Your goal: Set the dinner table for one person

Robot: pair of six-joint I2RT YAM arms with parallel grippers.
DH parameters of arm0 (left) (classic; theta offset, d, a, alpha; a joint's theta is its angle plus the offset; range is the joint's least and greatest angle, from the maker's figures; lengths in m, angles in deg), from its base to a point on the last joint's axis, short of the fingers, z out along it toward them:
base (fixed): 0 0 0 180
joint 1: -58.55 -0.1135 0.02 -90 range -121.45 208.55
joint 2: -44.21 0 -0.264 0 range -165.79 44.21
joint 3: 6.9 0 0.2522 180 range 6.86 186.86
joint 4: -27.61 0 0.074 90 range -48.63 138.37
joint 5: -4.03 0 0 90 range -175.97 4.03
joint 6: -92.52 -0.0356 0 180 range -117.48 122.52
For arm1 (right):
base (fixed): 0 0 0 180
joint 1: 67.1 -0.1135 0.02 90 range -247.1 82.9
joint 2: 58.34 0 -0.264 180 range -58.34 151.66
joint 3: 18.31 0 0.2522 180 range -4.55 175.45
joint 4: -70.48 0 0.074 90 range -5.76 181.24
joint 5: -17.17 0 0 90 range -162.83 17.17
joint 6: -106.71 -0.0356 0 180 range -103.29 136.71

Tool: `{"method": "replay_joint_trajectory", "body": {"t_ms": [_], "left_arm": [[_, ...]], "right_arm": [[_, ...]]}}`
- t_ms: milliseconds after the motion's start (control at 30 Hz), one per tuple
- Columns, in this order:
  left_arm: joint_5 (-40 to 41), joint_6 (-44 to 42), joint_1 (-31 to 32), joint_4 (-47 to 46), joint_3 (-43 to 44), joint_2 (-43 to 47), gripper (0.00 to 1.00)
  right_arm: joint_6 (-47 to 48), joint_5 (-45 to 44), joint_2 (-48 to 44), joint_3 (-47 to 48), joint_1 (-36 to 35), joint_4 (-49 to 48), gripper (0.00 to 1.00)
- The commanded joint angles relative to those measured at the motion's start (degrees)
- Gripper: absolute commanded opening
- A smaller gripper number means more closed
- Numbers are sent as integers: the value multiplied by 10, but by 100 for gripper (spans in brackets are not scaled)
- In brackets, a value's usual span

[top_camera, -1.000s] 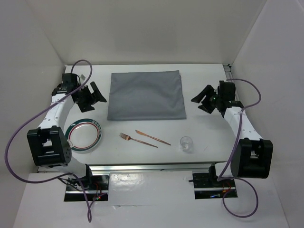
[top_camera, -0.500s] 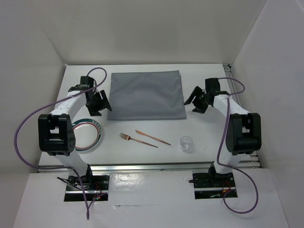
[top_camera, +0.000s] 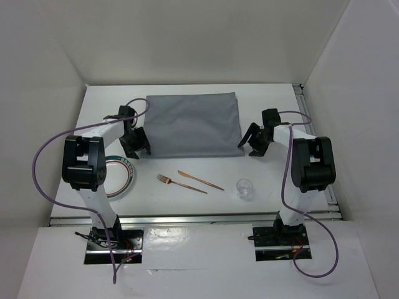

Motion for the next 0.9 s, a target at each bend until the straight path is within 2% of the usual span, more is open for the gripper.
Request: {"method": "replay_joint_trajectory", "body": {"t_ms": [0,33,100,133,233,267,300,367,867], "left_arm": [[10,14,0,-7,24,-21,69],[10,14,0,-7,24,-21,59],[10,14,0,-13,29,-27,48],[5,14,0,-13,29,-33,34],[5,14,0,-13,29,-33,15],[5,14,0,-13,29,-33,5],[5,14,0,-7,29,-33,0],[10,14,0,-2,29,-26,0],[20,36,21,-2,-100,104,0]], "right_arm": [[-9,1,12,-6,-11,-25,72],[-9,1,19,-6,-11,-25,71],[-9,1,25,-6,-24,-25,69],[-14,1,25,-6,-24,-25,67],[-14,1,30,-6,-36,-31,59],[-20,-5,30,-6,-36,-31,41],[-20,-13,30,-11,-36,-31,25],[-27,-27,10,-17,-41,-31,0],[-22,-87,-104,-123,-46,-7,0]]}}
